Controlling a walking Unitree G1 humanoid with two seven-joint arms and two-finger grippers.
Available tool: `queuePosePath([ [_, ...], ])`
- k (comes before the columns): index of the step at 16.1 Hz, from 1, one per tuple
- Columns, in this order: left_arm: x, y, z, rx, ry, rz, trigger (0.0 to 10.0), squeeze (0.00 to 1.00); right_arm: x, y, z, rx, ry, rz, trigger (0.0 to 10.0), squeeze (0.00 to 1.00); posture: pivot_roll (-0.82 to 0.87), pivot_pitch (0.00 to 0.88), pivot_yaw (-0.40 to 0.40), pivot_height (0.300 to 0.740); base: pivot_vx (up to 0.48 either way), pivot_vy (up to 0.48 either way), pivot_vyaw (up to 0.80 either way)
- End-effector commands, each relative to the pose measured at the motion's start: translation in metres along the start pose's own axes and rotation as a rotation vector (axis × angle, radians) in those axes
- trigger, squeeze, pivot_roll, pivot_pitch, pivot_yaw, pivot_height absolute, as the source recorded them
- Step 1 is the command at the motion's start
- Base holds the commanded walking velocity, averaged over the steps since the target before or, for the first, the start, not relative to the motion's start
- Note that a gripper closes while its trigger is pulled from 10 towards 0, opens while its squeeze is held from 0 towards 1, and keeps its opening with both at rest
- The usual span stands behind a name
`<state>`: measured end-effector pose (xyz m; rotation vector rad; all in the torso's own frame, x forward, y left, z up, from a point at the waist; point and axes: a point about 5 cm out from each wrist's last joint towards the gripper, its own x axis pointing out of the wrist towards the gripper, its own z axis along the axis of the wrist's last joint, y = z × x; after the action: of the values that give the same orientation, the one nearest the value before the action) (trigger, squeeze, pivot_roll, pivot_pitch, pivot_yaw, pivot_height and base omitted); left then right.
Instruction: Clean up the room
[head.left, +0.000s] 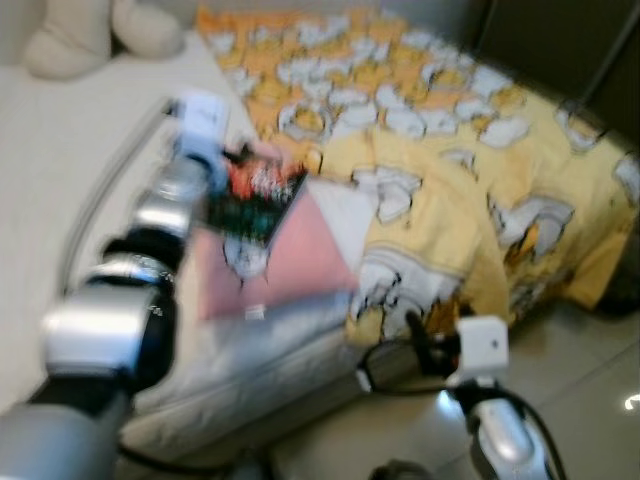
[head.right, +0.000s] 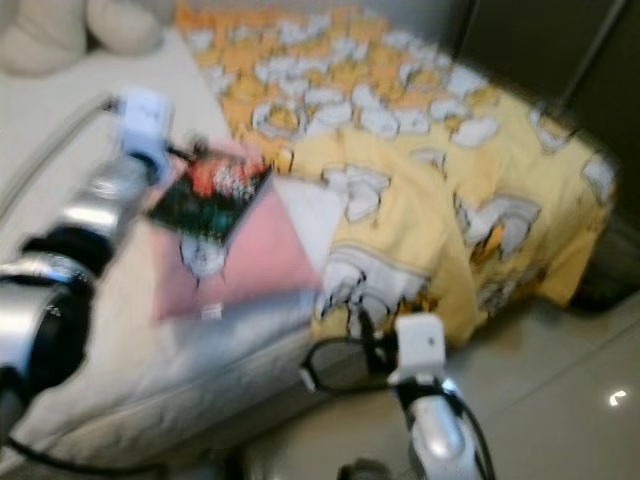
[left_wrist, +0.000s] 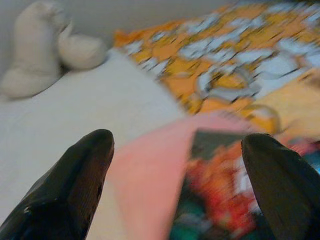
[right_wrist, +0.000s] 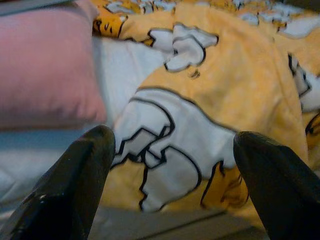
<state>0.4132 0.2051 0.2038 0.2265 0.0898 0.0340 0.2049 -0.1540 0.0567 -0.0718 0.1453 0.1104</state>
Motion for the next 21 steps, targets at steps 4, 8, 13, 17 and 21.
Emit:
queuePosePath([
  [4, -0.002, 0.006, -0.01, 0.045, 0.035, 0.042, 10.0, 0.0, -0.011, 0.0, 0.009, -0.022, -0.011, -0.002, 10.0, 0.0, -0.29, 0.169, 0.016, 0.74, 0.0, 0.0, 0.0],
  [8, -0.005, 0.013, -0.024, 0.027, 0.086, 0.087, 10.0, 0.0, -0.026, 0.003, 0.01, -0.029, 0.015, 0.019, 10.0, 0.0, -0.32, 0.212, 0.005, 0.74, 0.0, 0.0, 0.0],
  [13, -0.008, 0.008, -0.041, -0.023, 0.16, 0.038, 10.0, 0.0, -0.037, 0.003, 0.007, -0.022, 0.052, 0.006, 10.0, 0.0, -0.34, 0.224, 0.012, 0.74, 0.0, 0.0, 0.0],
  [17, -0.014, 0.008, -0.059, -0.027, 0.242, -0.009, 10.0, 0.0, -0.036, 0.006, 0.005, -0.017, 0.073, 0.012, 10.0, 0.0, -0.33, 0.225, 0.011, 0.74, 0.0, 0.0, 0.0],
  [21, -0.018, 0.01, -0.072, 0.074, 0.307, -0.072, 6.2, 0.0, -0.033, 0.006, 0.005, -0.019, 0.084, 0.018, 10.0, 0.0, -0.31, 0.223, 0.005, 0.74, 0.0, 0.0, 0.0],
])
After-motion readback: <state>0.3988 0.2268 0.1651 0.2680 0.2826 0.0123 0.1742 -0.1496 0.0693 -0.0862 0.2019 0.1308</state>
